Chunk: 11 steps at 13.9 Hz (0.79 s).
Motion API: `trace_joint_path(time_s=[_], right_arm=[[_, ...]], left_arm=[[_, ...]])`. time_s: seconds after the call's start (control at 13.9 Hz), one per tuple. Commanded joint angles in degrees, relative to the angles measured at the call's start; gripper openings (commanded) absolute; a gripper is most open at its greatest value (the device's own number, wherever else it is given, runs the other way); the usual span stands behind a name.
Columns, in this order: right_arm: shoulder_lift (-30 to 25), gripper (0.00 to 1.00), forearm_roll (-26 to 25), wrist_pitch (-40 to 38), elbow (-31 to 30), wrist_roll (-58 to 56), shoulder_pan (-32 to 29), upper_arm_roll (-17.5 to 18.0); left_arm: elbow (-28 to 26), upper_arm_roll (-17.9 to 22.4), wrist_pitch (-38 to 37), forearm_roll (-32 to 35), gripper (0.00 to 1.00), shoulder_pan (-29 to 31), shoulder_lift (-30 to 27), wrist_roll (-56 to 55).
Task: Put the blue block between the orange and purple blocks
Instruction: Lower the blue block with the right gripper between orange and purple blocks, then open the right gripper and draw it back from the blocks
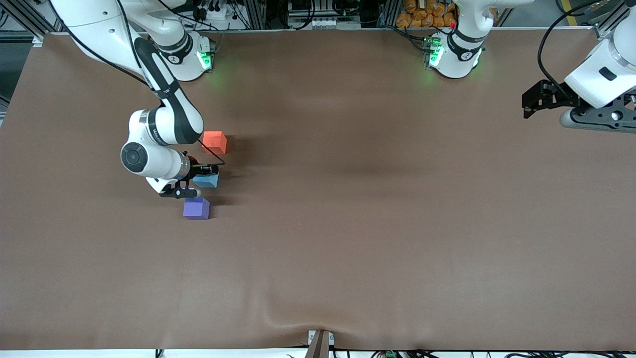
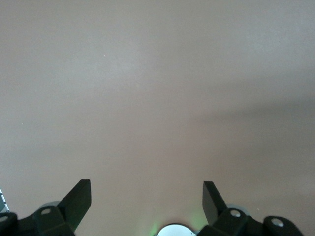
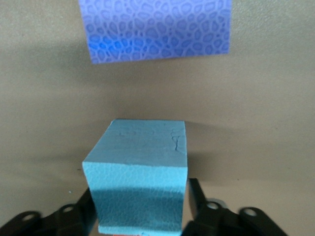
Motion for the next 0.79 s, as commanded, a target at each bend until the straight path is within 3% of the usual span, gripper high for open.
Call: trace_joint_path(time_s=[0.0, 0.29, 0.43, 0.58, 0.72], right_arm=[[-2.7, 1.0, 1.0, -13.2, 7.0, -0.3, -1.5, 0.7], [-3.2, 1.0, 1.1, -37.2, 28.1, 1.3, -3.4, 0.7], [-3.1, 1.0, 0.0, -40.7, 37.4, 1.1, -3.9, 0.8], [-3.0, 1.0, -5.7, -46.4, 46.8, 0.6, -5.7, 1.3], [-3.0, 1.0, -6.6, -52.3, 55.6, 0.7, -8.1, 2.0]], left_arm=[[0.2, 0.1, 1.0, 0.2, 1.0, 0.2, 0.4, 0.4], [0.2, 0.1, 1.0, 0.0, 1.0, 0.4, 0.4, 0.4], [0.2, 0.1, 1.0, 0.0, 1.0, 0.4, 0.5, 0.4], [0.3, 0.1, 1.0, 0.0, 1.0, 0.3, 0.4, 0.4], [0.2, 0.1, 1.0, 0.0, 1.0, 0.3, 0.4, 0.5]])
